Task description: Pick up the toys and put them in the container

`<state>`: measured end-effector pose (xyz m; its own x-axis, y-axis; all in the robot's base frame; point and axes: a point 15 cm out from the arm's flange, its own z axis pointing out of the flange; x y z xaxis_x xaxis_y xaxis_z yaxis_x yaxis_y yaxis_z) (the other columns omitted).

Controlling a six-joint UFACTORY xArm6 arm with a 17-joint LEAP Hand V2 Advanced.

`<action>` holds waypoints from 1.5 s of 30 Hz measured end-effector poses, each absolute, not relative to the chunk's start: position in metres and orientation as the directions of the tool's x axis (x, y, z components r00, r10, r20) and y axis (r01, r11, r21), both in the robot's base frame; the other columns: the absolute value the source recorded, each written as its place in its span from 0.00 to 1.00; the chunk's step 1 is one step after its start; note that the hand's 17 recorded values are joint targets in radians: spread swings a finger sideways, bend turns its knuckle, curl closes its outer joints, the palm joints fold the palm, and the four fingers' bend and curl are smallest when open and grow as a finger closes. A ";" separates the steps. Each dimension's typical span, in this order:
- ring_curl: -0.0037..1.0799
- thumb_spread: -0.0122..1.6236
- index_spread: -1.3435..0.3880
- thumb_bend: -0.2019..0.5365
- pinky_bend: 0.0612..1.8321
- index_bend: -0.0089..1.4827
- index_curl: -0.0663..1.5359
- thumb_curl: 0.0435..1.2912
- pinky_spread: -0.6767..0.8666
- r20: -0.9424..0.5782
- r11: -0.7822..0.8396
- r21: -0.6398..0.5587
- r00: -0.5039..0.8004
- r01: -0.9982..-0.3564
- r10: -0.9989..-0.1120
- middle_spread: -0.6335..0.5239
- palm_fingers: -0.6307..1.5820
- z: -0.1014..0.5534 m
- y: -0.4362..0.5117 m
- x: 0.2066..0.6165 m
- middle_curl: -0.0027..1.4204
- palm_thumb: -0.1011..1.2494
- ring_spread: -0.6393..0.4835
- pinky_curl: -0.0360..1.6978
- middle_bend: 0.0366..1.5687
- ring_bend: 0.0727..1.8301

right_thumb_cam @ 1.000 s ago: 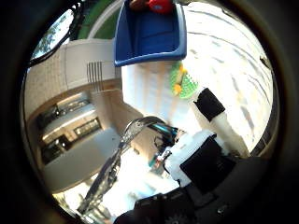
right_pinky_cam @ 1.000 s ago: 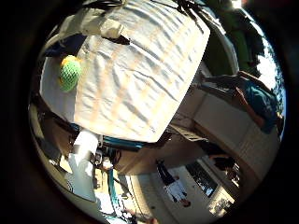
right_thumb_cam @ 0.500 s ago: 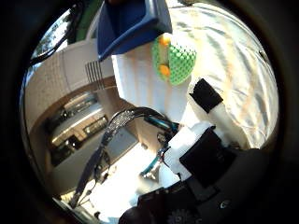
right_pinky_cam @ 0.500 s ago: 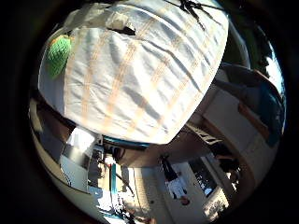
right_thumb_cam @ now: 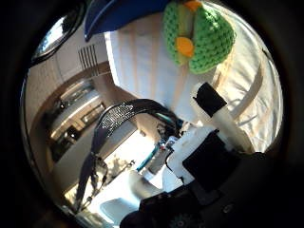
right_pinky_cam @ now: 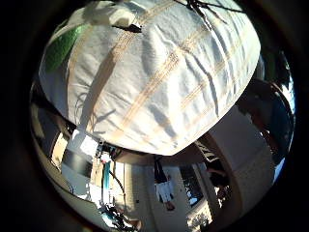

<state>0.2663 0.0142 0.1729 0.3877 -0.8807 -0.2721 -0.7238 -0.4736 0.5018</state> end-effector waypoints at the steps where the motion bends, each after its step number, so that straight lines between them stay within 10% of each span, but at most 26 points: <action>1: 0.27 0.70 0.65 0.24 0.32 0.13 0.27 0.29 0.77 -0.271 -0.474 0.501 0.389 -0.724 -0.881 0.55 0.44 0.172 0.014 0.267 0.25 0.64 0.83 0.11 0.11 0.18; 6: 0.35 0.69 0.61 0.25 0.34 0.08 0.25 0.30 0.74 -0.245 -0.484 0.494 0.418 -0.722 -0.875 0.47 0.75 0.169 0.012 0.273 0.32 0.68 0.75 0.09 0.31 0.39; 13: 0.58 0.68 0.49 0.31 0.57 0.14 0.26 0.34 0.71 -0.232 -0.462 0.467 0.400 -0.754 -0.887 0.39 0.80 0.178 0.002 0.284 0.50 0.79 0.61 0.18 0.54 0.64; 29: 0.73 0.70 0.29 0.25 0.84 0.34 0.44 0.46 0.58 -0.192 -0.358 0.159 0.327 -0.920 -0.925 0.33 0.68 0.342 -0.032 0.354 0.70 0.80 0.49 0.34 0.71 0.76; 45: 0.77 0.71 0.19 0.23 0.89 0.40 0.70 0.52 0.53 -0.332 -0.419 -0.041 0.408 -0.907 -0.850 0.34 0.59 0.362 0.111 0.426 0.77 0.75 0.47 0.44 0.83 0.85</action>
<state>0.4264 0.1109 0.3624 0.4084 -0.8503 -0.3319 -0.9069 -0.4194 -0.0415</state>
